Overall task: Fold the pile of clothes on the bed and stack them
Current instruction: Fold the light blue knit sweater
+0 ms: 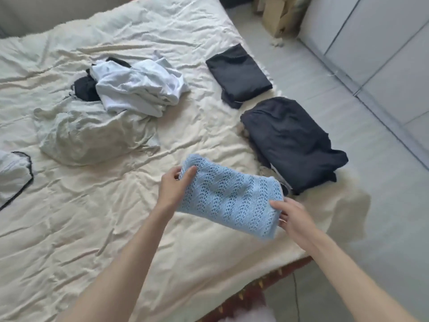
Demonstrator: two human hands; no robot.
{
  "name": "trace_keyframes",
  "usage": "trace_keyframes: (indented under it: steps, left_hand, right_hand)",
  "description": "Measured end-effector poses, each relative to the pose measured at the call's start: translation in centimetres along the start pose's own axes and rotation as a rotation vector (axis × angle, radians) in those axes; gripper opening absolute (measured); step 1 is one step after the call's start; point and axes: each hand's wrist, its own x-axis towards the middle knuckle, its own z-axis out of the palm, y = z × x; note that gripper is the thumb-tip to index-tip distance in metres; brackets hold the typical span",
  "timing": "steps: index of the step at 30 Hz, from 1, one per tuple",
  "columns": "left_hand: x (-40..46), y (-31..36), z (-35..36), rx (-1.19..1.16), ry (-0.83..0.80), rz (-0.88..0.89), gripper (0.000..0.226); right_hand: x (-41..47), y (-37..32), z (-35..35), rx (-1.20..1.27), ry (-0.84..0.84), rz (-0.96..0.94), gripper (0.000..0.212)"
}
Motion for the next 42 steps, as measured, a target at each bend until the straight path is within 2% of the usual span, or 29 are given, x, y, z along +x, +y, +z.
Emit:
trace_keyframes:
  steps: [3,8,12,14,16,17,18,20,22,24,27,31,34,37,40,42]
  left_hand:
    - [3.6,5.6,4.6,0.064,-0.024,0.132,0.023]
    - [9.6,14.4,14.8,0.207,-0.063,0.352,0.034]
    - [12.7,17.9,21.6,0.236,-0.047,0.546,0.037]
    - [13.9,17.9,24.3,0.261,-0.053,0.606,0.036]
    - [14.7,16.9,26.3,0.401,-0.136,0.619,0.044]
    - [14.8,16.0,27.0,0.533,-0.194,0.634,0.049]
    - [14.6,15.0,27.4,0.667,-0.258,0.666,0.053]
    - [14.1,13.3,28.0,0.889,-0.394,0.746,0.061]
    - [13.9,12.2,28.5,1.039,-0.476,0.781,0.070]
    - [14.3,11.8,28.8,1.104,-0.477,0.786,0.075]
    - [14.9,11.6,29.3,1.168,-0.466,0.797,0.077]
    - [14.9,10.9,30.5,1.242,-0.462,0.742,0.077]
    - [14.8,10.9,31.4,1.297,-0.462,0.681,0.074]
    - [14.2,11.4,31.0,1.174,-0.493,0.686,0.070]
    - [12.3,9.7,27.9,0.945,-0.413,0.783,0.063]
    - [11.1,7.0,24.7,0.891,-0.352,0.771,0.061]
  right_hand:
    - [1.9,-3.2,-3.0,0.099,0.046,-0.061,0.010]
    - [6.5,-7.5,-8.9,0.312,0.185,-0.153,0.013]
    - [9.5,-7.5,-11.2,0.404,0.246,-0.182,0.018]
    - [10.8,-7.0,-12.1,0.394,0.250,-0.127,0.027]
    - [11.5,-6.7,-13.0,0.230,0.350,-0.071,0.040]
    - [11.7,-6.6,-13.3,0.049,0.461,-0.105,0.044]
    - [11.7,-6.6,-13.5,-0.165,0.580,-0.217,0.045]
    - [11.8,-7.0,-13.4,-0.588,0.713,-0.615,0.040]
    - [12.3,-7.3,-12.6,-0.891,0.651,-0.898,0.036]
    - [13.5,-7.3,-11.8,-1.086,0.507,-0.952,0.041]
    - [15.6,-7.1,-12.0,-1.256,0.320,-0.759,0.056]
    - [18.1,-5.8,-13.9,-1.469,0.224,-0.553,0.062]
    - [18.5,-6.3,-13.8,-1.539,0.183,-0.464,0.062]
    - [17.4,-7.2,-13.4,-1.469,0.172,-0.461,0.063]
    - [15.2,-7.9,-12.0,-1.335,0.231,-0.611,0.059]
    - [14.0,-8.2,-10.3,-1.290,0.253,-0.739,0.058]
